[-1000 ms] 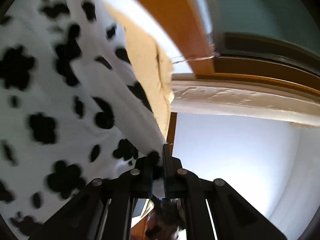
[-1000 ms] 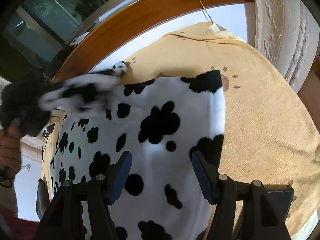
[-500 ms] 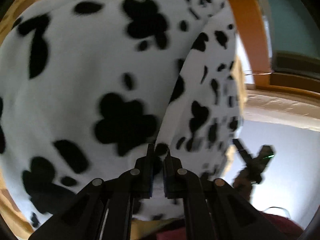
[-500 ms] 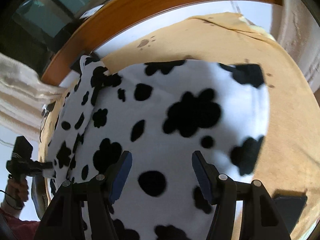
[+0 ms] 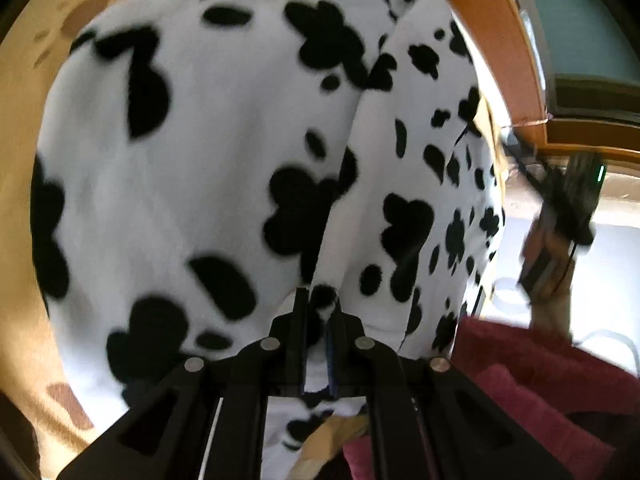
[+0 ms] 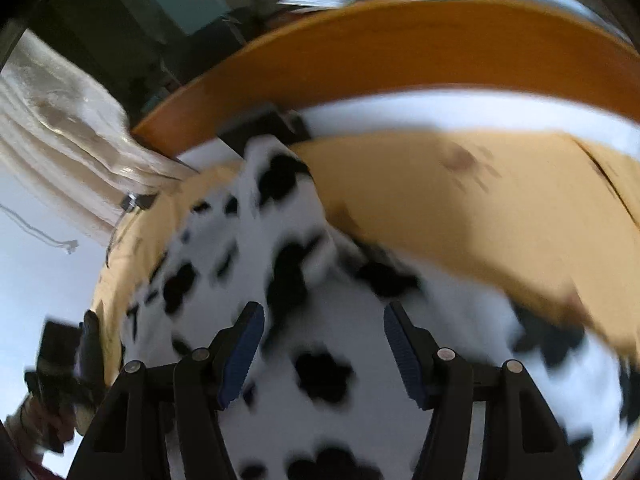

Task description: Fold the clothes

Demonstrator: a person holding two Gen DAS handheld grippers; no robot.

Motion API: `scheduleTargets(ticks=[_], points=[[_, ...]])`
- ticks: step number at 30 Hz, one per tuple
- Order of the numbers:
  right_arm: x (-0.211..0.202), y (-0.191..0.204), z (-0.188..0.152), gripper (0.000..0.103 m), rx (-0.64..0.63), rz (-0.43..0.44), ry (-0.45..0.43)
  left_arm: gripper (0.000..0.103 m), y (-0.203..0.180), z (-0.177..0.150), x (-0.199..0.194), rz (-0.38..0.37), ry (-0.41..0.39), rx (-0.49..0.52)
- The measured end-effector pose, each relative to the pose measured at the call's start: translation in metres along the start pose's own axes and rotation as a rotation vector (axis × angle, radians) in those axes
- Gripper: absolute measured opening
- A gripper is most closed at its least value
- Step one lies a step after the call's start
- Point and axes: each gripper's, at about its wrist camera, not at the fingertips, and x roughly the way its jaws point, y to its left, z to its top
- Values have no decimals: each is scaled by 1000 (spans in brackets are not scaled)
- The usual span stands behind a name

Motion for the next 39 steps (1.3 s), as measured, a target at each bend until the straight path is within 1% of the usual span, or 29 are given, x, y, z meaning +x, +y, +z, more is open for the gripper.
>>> scheduleTargets(ticks=[1,3,5,7,8,9,10,12,14,16,17,18,19,20,21,23,25,27,29,30,33,34,36,37,39], points=[[9,10,11,64,-32,21,-1,8,4,-3,0,1,2,-3],[33,32,29,64,-92,75,24,8,11,-7,-1,8,-3,-17],[61,50,39,64,-139,118,70,8,20,-9,-5,8,-12,-38],[92,64,45,64,-173,142,124,8,27,-12,-11,12,-19,-45],[105,68,46,64,-184,139,147,8,30,-13,-14,18,-23,-43],[117,70,47,64,-193,116,159,9,31,-15,-16,30,-25,-36],[126,70,49,64,-202,89,157,9,33,-16,-18,43,-24,-28],[136,70,53,64,-217,50,134,14,35,-18,-18,66,-20,-14],[134,71,54,64,-226,11,95,19,38,-16,-15,74,-12,-11],[126,71,52,64,-244,-38,64,23,39,-14,-14,62,4,-21],[119,68,50,64,-252,-50,49,29,38,-13,-16,68,13,-17],[109,65,46,64,-258,-55,32,39,35,-12,-18,85,15,-3],[98,60,43,65,-260,-58,19,44,31,-12,-22,112,14,20],[88,53,38,65,-257,-66,12,56,26,-12,-26,140,13,46],[78,42,32,65,-249,-91,11,66,22,-12,-29,168,11,71],[59,17,20,66,-227,-163,13,75,13,-11,-37,230,9,123],[40,-8,8,66,-197,-239,20,76,5,-6,-46,290,3,158],[23,-23,-1,66,-172,-259,14,76,-2,2,-56,316,-14,165],[9,-27,-8,66,-151,-240,2,76,-13,13,-66,283,-67,165],[4,-25,-10,66,-149,-218,-5,76,-20,20,-70,250,-97,170],[11,0,-12,66,-168,-118,-5,78,-53,49,-63,137,-167,209],[16,8,-14,66,-202,-112,2,78,-65,59,-57,106,-187,234],[29,27,-19,66,-296,-144,12,78,-82,79,-42,81,-211,268],[35,34,-20,66,-347,-183,10,78,-87,89,-33,70,-219,272],[47,32,-18,66,-417,-265,-1,78,-90,94,-20,50,-210,254]])
